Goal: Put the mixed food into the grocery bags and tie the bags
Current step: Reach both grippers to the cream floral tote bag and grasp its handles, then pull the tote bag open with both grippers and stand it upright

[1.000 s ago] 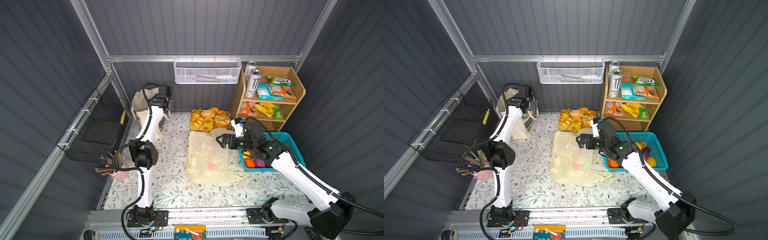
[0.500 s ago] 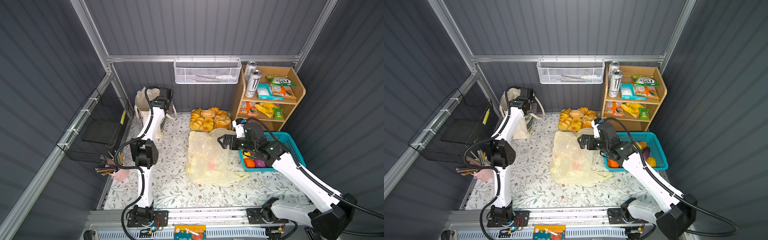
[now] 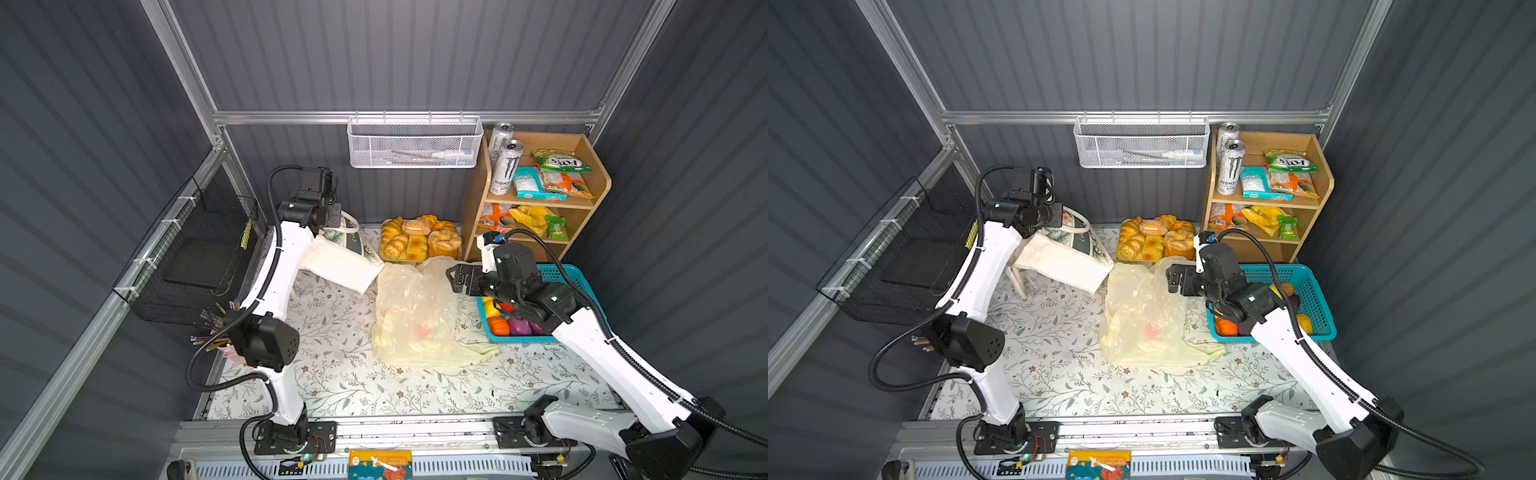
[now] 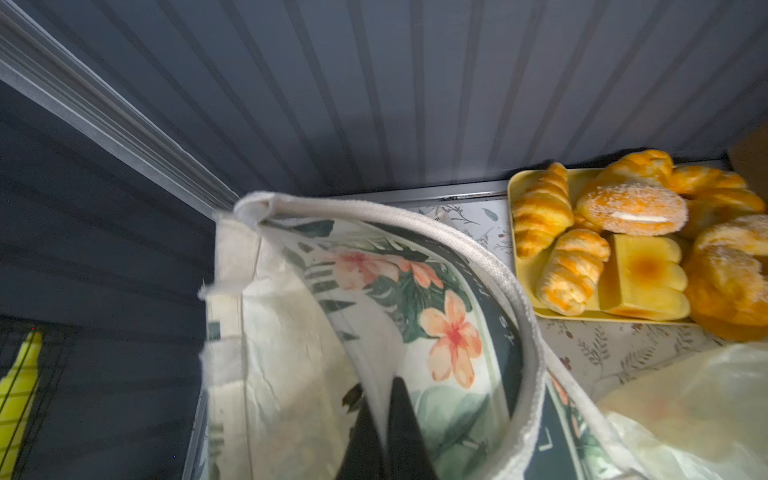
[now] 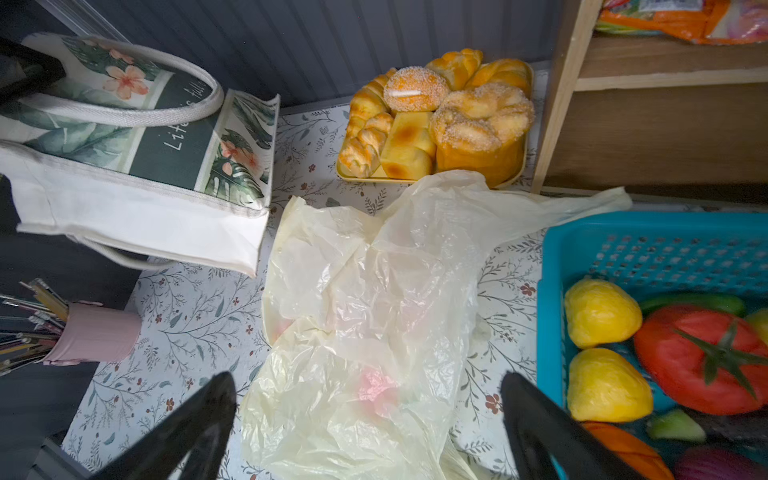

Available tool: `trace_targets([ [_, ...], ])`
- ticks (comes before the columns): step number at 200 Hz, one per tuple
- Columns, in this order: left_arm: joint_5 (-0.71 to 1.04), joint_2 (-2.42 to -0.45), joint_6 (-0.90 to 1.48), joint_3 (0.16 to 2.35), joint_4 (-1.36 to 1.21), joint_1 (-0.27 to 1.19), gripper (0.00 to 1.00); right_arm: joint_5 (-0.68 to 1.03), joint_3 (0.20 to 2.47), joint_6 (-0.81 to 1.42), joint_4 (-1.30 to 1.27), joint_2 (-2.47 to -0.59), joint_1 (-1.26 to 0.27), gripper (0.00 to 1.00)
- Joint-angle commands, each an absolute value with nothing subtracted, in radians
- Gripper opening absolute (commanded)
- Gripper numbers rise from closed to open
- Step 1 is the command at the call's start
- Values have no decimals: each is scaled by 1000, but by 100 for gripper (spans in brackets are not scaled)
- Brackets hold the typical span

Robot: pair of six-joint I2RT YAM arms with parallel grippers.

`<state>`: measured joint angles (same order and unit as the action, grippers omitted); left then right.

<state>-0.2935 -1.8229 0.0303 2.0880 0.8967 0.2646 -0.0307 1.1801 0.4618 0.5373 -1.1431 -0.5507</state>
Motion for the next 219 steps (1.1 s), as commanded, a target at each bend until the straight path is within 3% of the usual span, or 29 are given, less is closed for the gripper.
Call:
trace_targets([
  [1,-260,-1738,62,2010,931,282,0,53,1202,430,505,-1126,-554,99],
  [83,-259,-1510,69,1845,1008,376,0,280,1291,502,476,-1212,-557,98],
  [119,-195,-1433,131,1738,1056,456,0,316,1336,552,462,-1269,-580,98],
  [150,-261,-1402,143,1657,1105,544,0,326,1397,576,466,-1343,-608,96],
  [219,-293,-1407,66,1798,1245,561,0,363,1453,618,432,-1444,-654,95],
])
